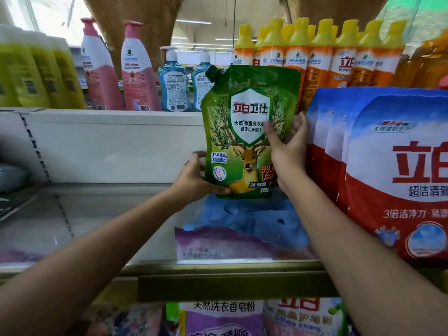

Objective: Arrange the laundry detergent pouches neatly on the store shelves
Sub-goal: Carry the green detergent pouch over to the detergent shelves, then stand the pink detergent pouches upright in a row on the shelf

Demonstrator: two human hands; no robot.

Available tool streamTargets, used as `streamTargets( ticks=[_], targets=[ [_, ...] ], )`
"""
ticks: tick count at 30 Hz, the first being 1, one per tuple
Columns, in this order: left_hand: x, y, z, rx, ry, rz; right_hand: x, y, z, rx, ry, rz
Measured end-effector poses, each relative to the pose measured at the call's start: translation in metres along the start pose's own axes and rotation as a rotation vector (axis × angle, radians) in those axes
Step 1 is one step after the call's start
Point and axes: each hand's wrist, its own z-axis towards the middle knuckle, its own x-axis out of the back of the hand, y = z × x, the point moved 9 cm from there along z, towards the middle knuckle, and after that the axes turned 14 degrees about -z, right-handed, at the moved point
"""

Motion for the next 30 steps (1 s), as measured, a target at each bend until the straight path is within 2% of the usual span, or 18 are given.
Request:
streamTargets(
  ticks=[4, 7, 14, 21, 25, 30],
  targets=[
    [0.022, 0.015, -0.039, 0.072, 0.148, -0.053, 0.006, -0.049, -0.039, 0.253, 0.094, -0.172],
    [0.040, 0.041, -0.078, 0.017, 0.185, -0.129, -0.016, -0.075, -0.071, 0.340, 0.014, -0.045],
    [0.146, 0.064, -0.169, -0.079, 0.377, -0.189, -0.116, -0.107, -0.149, 0.200, -0.461, 0.123],
    [0.291, 0.059, -0.266, -0.168, 0.640, -0.244, -0.224, -0.150, -0.242, 0.079, -0.754, 0.227],
    [0.361, 0.055, -0.301, -0.198, 0.694, -0.262, -0.285, -0.191, -0.298, 0.074, -0.827, 0.290],
    [0.442, 0.052, -0.313, -0.184, 0.657, -0.288, -0.345, -0.239, -0.337, 0.071, -0.750, 0.332]
  ],
)
